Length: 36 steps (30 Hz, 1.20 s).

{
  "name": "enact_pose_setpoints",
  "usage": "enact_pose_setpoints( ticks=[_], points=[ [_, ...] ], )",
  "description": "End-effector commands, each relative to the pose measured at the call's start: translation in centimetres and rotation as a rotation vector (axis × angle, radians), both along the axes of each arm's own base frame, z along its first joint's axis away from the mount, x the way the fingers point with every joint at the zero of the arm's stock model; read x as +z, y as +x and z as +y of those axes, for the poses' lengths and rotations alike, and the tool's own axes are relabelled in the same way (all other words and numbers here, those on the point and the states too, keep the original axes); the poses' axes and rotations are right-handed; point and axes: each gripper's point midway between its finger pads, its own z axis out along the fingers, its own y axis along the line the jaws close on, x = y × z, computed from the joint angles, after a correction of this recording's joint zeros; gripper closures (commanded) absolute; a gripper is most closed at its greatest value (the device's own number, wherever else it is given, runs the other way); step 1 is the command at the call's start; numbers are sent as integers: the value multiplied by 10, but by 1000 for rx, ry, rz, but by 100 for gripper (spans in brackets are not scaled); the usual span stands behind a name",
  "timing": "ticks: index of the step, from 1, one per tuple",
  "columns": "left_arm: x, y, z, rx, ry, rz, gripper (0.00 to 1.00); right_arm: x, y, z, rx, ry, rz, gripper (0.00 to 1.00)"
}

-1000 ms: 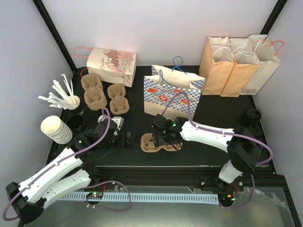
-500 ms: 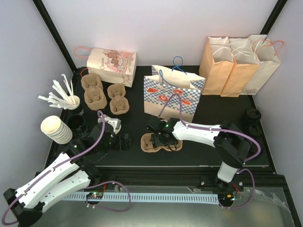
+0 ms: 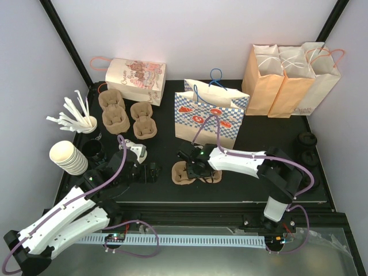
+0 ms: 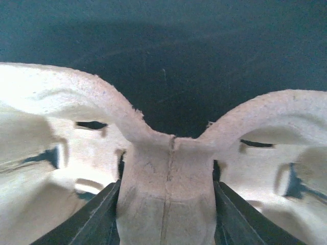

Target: Pack the takeout coffee

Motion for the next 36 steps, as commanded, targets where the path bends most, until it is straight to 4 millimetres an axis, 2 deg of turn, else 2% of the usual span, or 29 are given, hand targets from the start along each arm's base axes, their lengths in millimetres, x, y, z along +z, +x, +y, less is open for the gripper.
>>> enact_pose_setpoints(
  ticks=[1, 9, 13, 17, 20, 25, 30, 33, 36],
  points=[
    [0, 2, 4, 20, 4, -4, 1, 34, 7, 7, -20, 80, -64, 52],
    [4, 4, 2, 17, 4, -22, 1, 88, 12, -2, -8, 123, -160, 54],
    [17, 13, 0, 18, 3, -72, 1, 141, 20, -13, -3, 159, -253, 54],
    [48, 29, -5, 29, -5, -132, 1, 210, 24, -24, 10, 271, -356, 54],
    [77, 46, -16, 9, -25, -170, 1, 268, 29, -41, 8, 371, -450, 54],
    [124, 89, -28, -4, -63, -245, 1, 349, 35, -75, 0, 530, -551, 57],
    [182, 128, -56, -93, -117, -394, 1, 400, 52, -101, -56, 593, -650, 56],
    [209, 153, -72, -127, -119, -476, 1, 421, 65, -100, -65, 647, -658, 56],
    [217, 185, -83, -135, -86, -474, 1, 441, 79, -91, -67, 738, -661, 58]
  ],
)
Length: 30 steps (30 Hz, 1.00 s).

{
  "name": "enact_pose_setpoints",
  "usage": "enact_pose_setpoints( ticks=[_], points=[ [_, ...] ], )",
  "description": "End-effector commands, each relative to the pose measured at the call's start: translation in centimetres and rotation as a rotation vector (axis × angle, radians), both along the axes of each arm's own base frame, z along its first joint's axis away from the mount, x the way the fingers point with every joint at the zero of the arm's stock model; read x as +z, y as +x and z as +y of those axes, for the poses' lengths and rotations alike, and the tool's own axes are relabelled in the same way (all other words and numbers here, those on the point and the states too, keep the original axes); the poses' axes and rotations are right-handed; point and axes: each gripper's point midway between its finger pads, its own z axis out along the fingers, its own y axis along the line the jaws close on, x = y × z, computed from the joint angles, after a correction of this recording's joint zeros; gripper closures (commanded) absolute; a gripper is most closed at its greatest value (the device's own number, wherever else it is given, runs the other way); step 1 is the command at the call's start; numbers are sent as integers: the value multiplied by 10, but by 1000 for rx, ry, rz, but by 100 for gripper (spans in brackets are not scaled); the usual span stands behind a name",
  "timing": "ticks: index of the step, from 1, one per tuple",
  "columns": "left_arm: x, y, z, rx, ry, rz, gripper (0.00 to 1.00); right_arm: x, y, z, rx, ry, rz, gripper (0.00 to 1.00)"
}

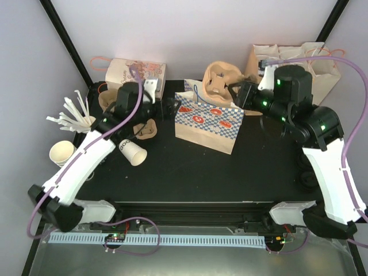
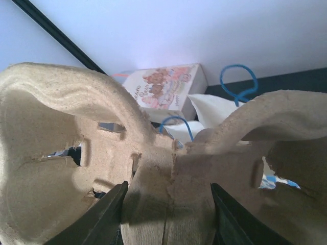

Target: Pack the takeout coffee

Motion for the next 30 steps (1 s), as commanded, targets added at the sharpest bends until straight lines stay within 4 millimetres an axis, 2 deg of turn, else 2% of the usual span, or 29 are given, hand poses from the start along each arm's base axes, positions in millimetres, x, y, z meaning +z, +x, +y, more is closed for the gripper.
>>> enact_pose_setpoints(
  ticks=[1, 4, 5, 7, 8, 13, 17, 23, 26, 30],
  points=[
    [39, 44, -22, -61, 19, -110, 1, 13, 16, 20, 90, 91, 18, 58],
    [35, 70, -34, -86, 73, -88, 1, 20, 35, 29, 96, 181, 19, 59],
    [25, 83, -39, -94, 102, -67, 1, 20, 41, 32, 101, 208, 21, 59],
    [16, 99, -43, -105, 152, -48, 1, 21, 51, 38, 121, 259, 20, 59],
    [21, 106, -44, -109, 169, -56, 1, 23, 58, 42, 136, 289, -2, 59],
    [-2, 131, -43, -139, 253, -14, 1, 24, 75, 39, 130, 436, -67, 59],
    [-15, 132, -53, -229, 280, -20, 1, 19, 91, 30, 89, 510, -79, 60],
    [-41, 120, -67, -364, 282, 37, 2, 11, 110, 35, 120, 558, -82, 60],
    [-51, 113, -74, -422, 260, 75, 4, 0, 116, 42, 142, 563, -50, 60],
    [-64, 107, -78, -458, 256, 117, 7, -24, 121, 48, 154, 552, 21, 60]
  ],
)
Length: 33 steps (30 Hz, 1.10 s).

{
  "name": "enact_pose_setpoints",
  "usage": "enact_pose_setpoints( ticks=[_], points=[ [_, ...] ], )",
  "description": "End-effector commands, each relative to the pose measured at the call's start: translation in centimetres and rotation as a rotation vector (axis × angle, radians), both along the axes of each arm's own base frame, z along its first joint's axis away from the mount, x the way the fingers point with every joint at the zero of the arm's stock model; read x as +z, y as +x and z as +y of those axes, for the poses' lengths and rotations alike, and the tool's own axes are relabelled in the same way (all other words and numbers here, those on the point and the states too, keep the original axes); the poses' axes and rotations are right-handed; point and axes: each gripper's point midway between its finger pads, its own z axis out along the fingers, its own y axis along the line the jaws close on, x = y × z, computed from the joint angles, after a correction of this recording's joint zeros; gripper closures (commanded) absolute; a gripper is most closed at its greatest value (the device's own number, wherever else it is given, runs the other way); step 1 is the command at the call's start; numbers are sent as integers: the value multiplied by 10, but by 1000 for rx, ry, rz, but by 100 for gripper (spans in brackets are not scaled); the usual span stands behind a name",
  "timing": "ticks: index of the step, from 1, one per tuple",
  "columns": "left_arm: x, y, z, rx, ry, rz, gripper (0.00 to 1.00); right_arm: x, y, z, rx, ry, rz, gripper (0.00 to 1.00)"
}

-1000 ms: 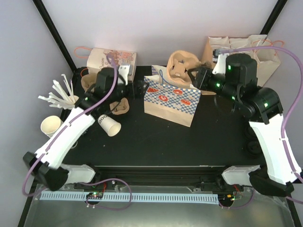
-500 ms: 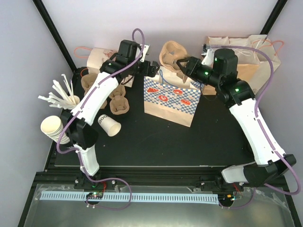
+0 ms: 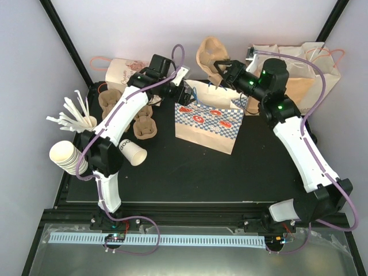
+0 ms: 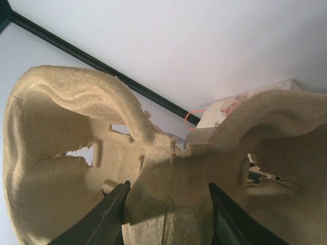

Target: Pack the takeout coffee

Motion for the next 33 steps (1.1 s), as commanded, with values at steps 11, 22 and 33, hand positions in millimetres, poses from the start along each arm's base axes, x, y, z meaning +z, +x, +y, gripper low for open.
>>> enact_pose_setpoints(
  ticks=[11, 22, 33],
  points=[
    [-4, -24, 6, -80, 57, 50, 33, -96, -3, 12, 94, -67, 197, 60],
    [6, -54, 24, -37, 56, 71, 40, -141, -22, -24, -30, -334, 317, 60],
    [-12, -91, 40, 17, 51, 166, 39, -175, -37, -63, -104, -642, 440, 57]
  ],
)
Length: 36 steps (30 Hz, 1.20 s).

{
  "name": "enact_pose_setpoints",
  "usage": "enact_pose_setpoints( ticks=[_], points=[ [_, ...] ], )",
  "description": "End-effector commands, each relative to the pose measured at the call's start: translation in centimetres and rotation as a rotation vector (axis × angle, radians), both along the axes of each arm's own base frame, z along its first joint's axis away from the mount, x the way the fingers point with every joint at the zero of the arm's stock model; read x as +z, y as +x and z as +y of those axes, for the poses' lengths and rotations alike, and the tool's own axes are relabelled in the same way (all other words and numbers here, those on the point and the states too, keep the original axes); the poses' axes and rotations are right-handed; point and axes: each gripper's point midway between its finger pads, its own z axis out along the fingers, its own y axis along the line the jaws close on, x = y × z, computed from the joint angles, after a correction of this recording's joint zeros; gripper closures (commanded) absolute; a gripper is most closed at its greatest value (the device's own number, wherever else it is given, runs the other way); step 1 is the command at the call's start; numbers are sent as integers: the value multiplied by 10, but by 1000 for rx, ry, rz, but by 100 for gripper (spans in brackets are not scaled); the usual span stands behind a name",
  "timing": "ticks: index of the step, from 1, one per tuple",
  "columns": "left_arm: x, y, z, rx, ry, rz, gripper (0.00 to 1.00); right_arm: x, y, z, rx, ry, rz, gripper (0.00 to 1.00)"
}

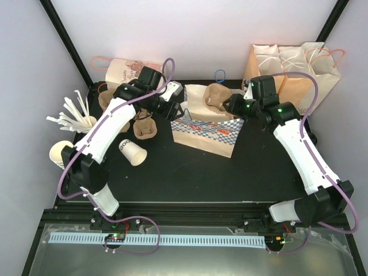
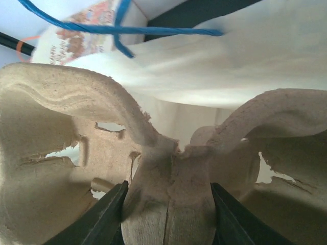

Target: Pack the takeout coffee

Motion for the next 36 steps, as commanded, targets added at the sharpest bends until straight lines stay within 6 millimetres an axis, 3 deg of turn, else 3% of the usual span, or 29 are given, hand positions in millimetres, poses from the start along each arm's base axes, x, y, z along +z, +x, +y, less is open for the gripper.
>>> enact_pose_setpoints(
  ticks=[1, 11, 18, 24, 30, 36],
  points=[
    [1, -19, 5, 27, -12, 33, 39, -24, -11, -19, 5, -161, 81, 56],
    [14, -70, -12, -21, -158, 90, 39, -36, -18, -18, 26, -332, 113, 53],
    [28, -110, -37, -69, -244, 118, 39, -43, -26, 7, 75, -458, 110, 53],
    [44, -139, -54, -107, -343, 138, 37, -73, -39, 36, 217, -537, 142, 53],
    [55, -144, -29, -24, -322, 50, 29, -95, -55, 45, 340, -656, 155, 53],
    [63, -119, 14, 177, -262, -113, 16, -107, -66, 47, 429, -683, 163, 53]
  ],
)
